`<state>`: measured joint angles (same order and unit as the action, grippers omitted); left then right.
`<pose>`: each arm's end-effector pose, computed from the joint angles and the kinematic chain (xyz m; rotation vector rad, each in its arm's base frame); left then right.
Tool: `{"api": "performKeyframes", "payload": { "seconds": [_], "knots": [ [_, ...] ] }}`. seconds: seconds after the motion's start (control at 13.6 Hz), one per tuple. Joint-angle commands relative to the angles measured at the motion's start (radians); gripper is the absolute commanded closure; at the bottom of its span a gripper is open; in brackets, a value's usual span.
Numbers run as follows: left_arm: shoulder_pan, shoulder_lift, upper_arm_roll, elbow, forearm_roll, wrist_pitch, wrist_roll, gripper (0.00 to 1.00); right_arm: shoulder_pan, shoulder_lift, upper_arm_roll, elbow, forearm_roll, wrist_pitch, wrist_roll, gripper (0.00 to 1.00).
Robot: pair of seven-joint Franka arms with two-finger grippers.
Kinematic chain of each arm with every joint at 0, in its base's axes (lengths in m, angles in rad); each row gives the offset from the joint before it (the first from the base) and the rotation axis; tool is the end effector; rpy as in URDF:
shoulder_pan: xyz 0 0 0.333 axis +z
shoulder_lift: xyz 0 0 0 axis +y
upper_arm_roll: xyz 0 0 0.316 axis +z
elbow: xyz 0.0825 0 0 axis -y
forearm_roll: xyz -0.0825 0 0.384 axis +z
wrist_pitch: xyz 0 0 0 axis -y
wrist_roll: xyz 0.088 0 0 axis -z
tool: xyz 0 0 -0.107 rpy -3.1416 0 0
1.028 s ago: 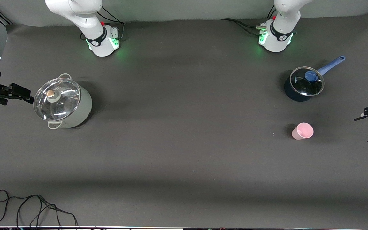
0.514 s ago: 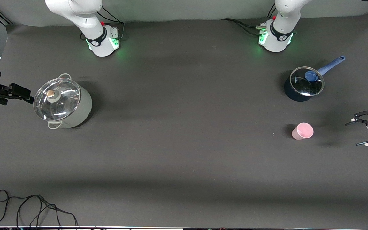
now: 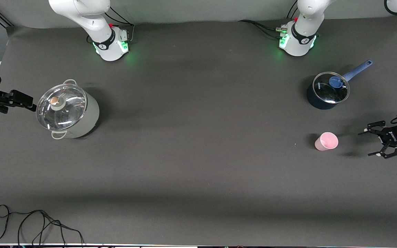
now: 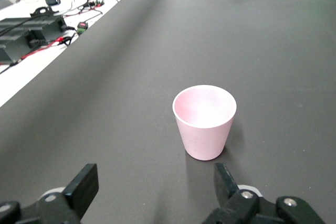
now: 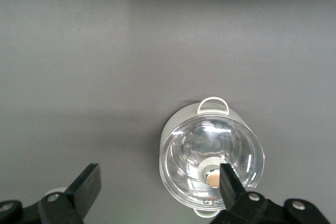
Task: Transfer pink cup from left to right arm
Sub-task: 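Lower the left gripper beside the pink cup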
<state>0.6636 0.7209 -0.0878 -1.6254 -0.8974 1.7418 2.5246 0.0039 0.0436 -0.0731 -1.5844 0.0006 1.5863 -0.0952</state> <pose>0.5719 0.2940 0.1978 1.7187 -1.5816 1.0967 0.5664 -0.0383 0.5950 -3.1398 -0.0408 0.0654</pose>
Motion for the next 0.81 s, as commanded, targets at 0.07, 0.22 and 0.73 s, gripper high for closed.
{"api": "performKeyframes", "payload": {
  "seconds": [0.07,0.22,0.73],
  "knots": [
    [0.031,0.075,-0.012,0.022,-0.07,-0.077,0.138,0.01,0.005,-0.016,-0.002,-0.006,-0.002,-0.012,0.019,0.0],
    [0.047,0.132,-0.015,0.042,-0.101,-0.129,0.164,0.01,0.005,-0.016,-0.002,-0.006,-0.002,-0.012,0.02,0.0],
    [0.05,0.267,-0.015,0.11,-0.161,-0.263,0.226,0.01,0.005,-0.016,-0.001,-0.006,-0.002,-0.012,0.019,0.0]
  ]
}}
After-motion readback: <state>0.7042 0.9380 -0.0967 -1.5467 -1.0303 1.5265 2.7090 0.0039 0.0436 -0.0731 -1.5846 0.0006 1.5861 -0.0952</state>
